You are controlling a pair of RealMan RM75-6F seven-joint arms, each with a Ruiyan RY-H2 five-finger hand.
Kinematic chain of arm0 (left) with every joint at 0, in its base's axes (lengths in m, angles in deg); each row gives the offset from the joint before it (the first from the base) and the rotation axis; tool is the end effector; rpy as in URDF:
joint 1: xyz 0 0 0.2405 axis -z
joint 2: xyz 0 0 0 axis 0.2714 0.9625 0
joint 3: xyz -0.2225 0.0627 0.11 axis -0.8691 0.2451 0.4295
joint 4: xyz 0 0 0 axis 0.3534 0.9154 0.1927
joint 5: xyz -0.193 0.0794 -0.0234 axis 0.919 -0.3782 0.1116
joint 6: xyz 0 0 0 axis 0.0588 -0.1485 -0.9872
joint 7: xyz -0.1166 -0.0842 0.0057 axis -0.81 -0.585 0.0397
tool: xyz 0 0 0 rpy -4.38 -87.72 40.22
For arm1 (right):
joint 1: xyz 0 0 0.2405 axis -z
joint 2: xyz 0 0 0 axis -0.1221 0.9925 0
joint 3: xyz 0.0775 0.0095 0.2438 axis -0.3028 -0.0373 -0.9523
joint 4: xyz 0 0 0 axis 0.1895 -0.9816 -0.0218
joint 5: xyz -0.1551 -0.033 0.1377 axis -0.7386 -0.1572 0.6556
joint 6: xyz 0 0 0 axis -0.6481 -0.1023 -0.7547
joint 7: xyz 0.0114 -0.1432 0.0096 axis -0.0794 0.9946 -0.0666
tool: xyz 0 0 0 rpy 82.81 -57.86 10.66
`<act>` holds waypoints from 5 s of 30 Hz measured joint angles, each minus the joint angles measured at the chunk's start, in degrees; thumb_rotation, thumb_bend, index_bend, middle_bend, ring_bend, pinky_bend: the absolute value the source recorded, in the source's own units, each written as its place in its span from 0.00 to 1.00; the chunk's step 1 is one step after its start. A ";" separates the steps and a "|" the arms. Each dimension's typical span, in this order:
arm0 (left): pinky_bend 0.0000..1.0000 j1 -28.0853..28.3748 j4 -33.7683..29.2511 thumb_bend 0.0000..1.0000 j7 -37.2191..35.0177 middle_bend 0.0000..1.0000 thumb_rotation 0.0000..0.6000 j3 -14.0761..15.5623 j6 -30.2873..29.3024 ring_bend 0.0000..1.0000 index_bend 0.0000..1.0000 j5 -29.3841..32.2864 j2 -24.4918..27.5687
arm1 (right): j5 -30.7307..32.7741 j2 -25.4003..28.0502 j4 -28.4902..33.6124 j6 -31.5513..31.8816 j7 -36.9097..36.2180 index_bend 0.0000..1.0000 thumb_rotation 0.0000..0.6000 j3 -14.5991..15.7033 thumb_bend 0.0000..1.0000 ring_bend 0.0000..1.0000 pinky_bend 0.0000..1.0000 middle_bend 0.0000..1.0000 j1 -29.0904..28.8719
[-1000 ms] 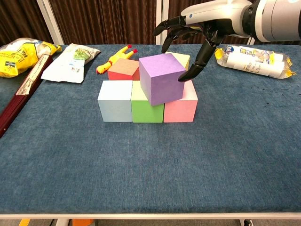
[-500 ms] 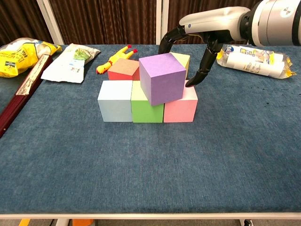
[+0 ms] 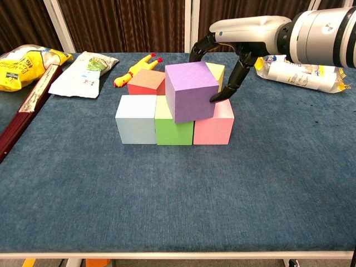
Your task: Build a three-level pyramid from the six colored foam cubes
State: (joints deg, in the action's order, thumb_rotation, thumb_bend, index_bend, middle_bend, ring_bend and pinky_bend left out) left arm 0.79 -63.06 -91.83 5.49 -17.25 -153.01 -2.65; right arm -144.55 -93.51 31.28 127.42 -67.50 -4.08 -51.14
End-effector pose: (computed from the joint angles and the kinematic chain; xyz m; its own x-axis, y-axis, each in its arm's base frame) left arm -0.2623 0.2511 0.1292 0.1038 0.0668 0.9924 0.9883 -0.1187 -0.0954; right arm -0.0688 -0.3539 0.0157 0.4490 -0.3971 0.8004 -0.8271 -0.5237 0.2042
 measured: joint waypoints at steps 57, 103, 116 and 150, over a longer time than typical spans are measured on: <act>0.28 0.35 1.18 0.07 -1.16 0.16 1.00 -0.01 0.42 0.25 0.17 -0.64 -0.61 | 16.15 -1.49 6.28 6.88 7.33 0.52 1.00 -1.79 0.12 0.00 0.00 0.24 0.86; 0.28 10.97 4.24 0.07 -3.02 0.18 1.00 -3.44 11.40 0.25 0.21 -3.43 2.69 | 7.41 12.80 12.04 9.36 -0.63 0.00 1.00 -3.05 0.12 0.00 0.00 0.15 8.48; 0.25 29.58 22.37 0.09 -8.18 0.19 1.00 -4.68 28.47 0.21 0.23 -8.70 -4.29 | 2.75 16.19 10.76 8.94 -6.68 0.00 1.00 -3.54 0.12 0.00 0.00 0.15 12.98; 0.26 46.76 51.94 0.13 -23.78 0.20 1.00 4.01 38.03 0.20 0.25 -11.62 -28.71 | 1.55 14.96 5.84 5.68 -10.46 0.00 1.00 -4.57 0.12 0.00 0.00 0.15 15.28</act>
State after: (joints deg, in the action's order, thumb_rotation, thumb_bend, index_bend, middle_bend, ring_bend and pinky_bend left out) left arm 47.56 -11.12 -115.61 9.50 20.78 -164.64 -31.36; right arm -143.00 -78.55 37.12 133.10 -77.96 -8.64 -35.87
